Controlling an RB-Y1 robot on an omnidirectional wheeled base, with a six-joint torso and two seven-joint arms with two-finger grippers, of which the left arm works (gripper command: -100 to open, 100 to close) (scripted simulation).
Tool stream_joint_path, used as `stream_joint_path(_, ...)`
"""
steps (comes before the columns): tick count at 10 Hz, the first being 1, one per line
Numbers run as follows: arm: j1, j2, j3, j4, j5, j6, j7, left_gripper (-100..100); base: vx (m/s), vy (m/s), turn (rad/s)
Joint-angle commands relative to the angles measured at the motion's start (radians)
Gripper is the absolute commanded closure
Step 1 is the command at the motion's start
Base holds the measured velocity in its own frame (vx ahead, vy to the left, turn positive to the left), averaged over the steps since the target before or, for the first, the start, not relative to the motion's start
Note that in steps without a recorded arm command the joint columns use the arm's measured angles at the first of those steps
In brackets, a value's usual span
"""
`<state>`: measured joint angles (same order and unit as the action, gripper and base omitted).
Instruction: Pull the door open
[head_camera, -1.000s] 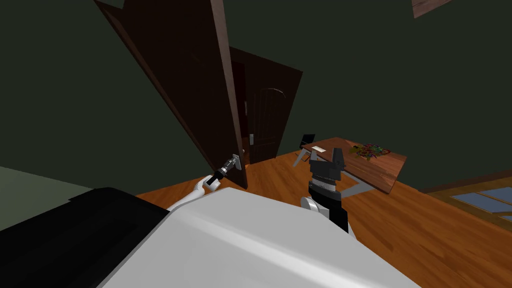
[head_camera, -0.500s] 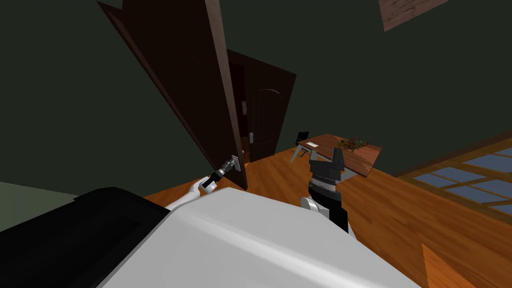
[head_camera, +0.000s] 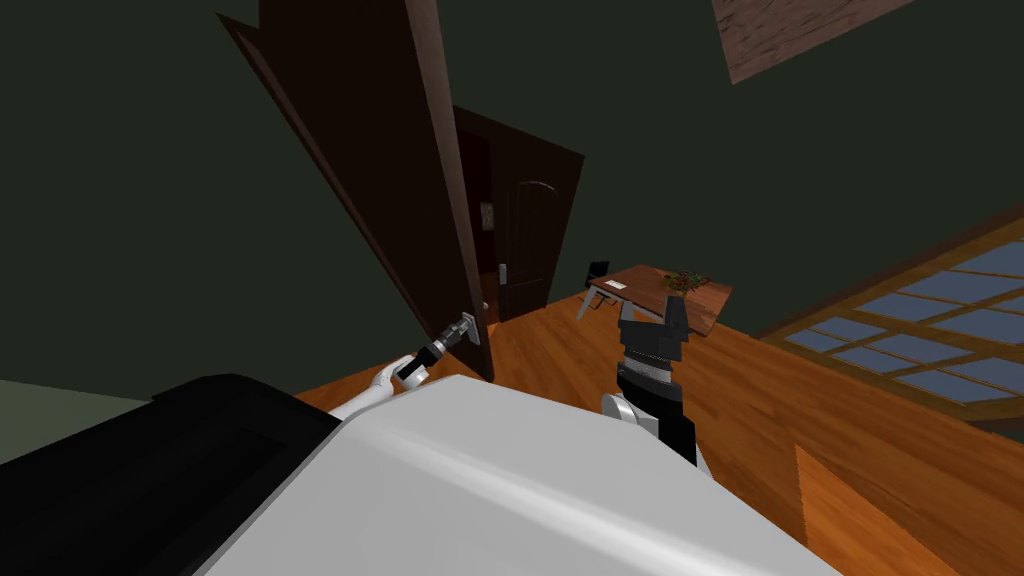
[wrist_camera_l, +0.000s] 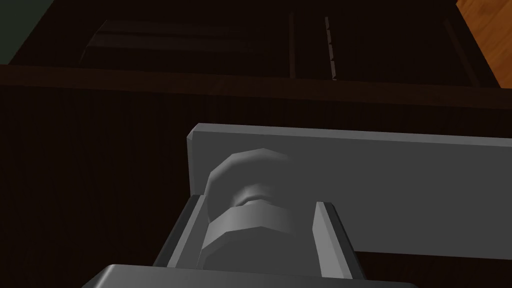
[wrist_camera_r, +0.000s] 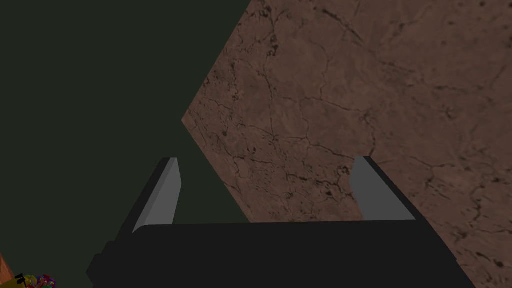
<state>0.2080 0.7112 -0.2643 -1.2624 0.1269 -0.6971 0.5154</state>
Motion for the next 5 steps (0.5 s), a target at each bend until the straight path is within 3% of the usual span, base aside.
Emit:
stream_joint_path(1,0.006,0.013,-0.008,0.006,-0.001,-0.024,0.008,100,-0.173,0.101,-0.163)
stream_joint_path(5,0.019,0.045,-0.021,0.021,-0.002,-0.078,0.029,100,-0.181,0.131,-0.134)
